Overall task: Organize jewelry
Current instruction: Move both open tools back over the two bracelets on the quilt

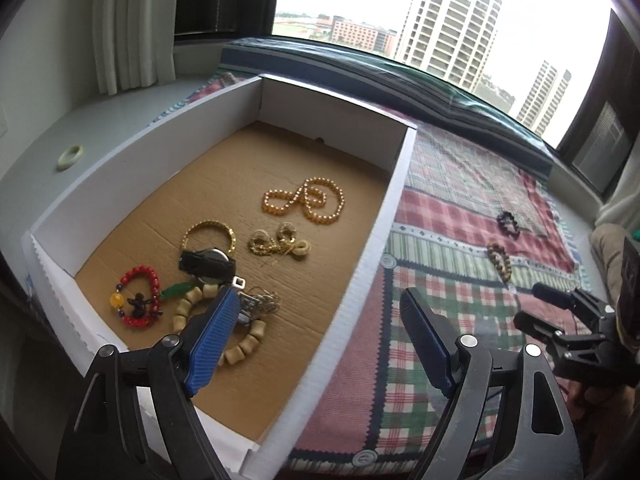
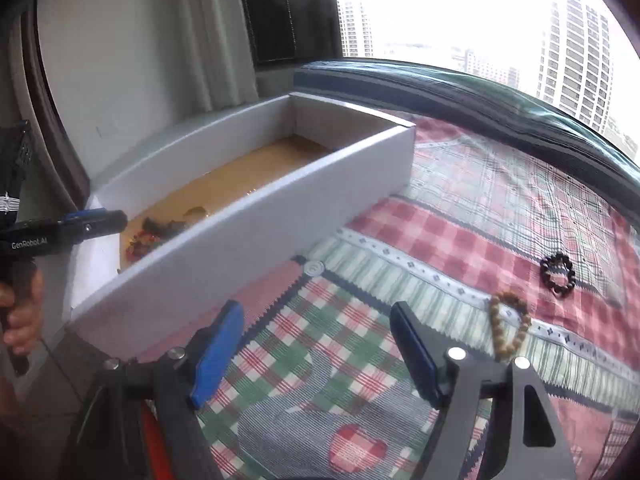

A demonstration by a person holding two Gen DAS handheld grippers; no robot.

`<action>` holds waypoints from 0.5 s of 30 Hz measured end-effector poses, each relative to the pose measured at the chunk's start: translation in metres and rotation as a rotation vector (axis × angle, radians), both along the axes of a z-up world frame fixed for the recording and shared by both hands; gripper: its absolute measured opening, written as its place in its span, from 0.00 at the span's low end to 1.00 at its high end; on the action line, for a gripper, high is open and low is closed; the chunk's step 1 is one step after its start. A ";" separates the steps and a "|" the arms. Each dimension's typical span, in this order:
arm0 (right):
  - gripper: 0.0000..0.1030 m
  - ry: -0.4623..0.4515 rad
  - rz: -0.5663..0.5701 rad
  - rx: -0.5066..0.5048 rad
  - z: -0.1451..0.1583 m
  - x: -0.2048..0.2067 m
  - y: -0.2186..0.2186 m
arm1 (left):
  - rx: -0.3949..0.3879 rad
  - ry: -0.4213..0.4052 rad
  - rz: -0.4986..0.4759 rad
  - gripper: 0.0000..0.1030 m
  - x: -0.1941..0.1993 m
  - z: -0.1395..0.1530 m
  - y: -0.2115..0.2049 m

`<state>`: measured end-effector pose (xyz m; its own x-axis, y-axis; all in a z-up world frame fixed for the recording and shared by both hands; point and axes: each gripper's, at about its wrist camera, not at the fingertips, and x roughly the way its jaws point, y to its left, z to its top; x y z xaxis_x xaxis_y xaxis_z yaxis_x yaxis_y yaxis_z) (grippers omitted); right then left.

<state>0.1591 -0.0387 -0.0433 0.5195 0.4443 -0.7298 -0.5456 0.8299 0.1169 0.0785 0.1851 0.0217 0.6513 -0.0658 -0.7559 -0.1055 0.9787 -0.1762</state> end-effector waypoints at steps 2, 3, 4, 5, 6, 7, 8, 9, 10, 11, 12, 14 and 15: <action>0.75 0.037 -0.061 0.005 -0.006 -0.011 -0.031 | -0.004 0.003 -0.054 0.82 0.001 -0.001 -0.025; 0.75 0.055 -0.093 0.013 -0.008 -0.017 -0.048 | -0.008 0.004 -0.079 0.82 0.001 -0.002 -0.037; 0.75 0.067 -0.122 0.023 -0.009 -0.024 -0.064 | -0.010 0.006 -0.106 0.82 0.001 -0.002 -0.050; 0.75 0.072 -0.152 0.035 -0.009 -0.033 -0.078 | -0.012 0.008 -0.131 0.83 0.002 -0.003 -0.063; 0.75 0.071 -0.180 0.045 -0.007 -0.042 -0.092 | -0.012 0.010 -0.153 0.83 0.002 -0.005 -0.075; 0.75 0.062 -0.206 0.052 -0.004 -0.051 -0.105 | -0.011 0.010 -0.176 0.85 0.002 -0.007 -0.088; 0.75 0.045 -0.229 0.057 0.000 -0.060 -0.117 | -0.010 0.007 -0.198 0.88 0.000 -0.010 -0.101; 0.75 0.022 -0.256 0.056 0.004 -0.070 -0.127 | -0.007 0.005 -0.216 0.89 0.000 -0.013 -0.112; 0.75 -0.003 -0.285 0.049 0.008 -0.077 -0.138 | 0.001 0.008 -0.229 0.92 0.002 -0.018 -0.124; 0.76 -0.027 -0.316 0.035 0.009 -0.083 -0.147 | 0.007 0.015 -0.238 0.92 0.003 -0.023 -0.134; 0.77 -0.049 -0.345 0.020 0.009 -0.087 -0.155 | 0.009 0.020 -0.252 0.92 0.006 -0.029 -0.144; 0.77 -0.084 -0.389 -0.023 0.000 -0.087 -0.168 | 0.018 0.031 -0.271 0.92 0.013 -0.043 -0.162; 0.77 -0.094 -0.416 -0.072 -0.007 -0.084 -0.172 | 0.027 0.028 -0.275 0.92 0.016 -0.050 -0.168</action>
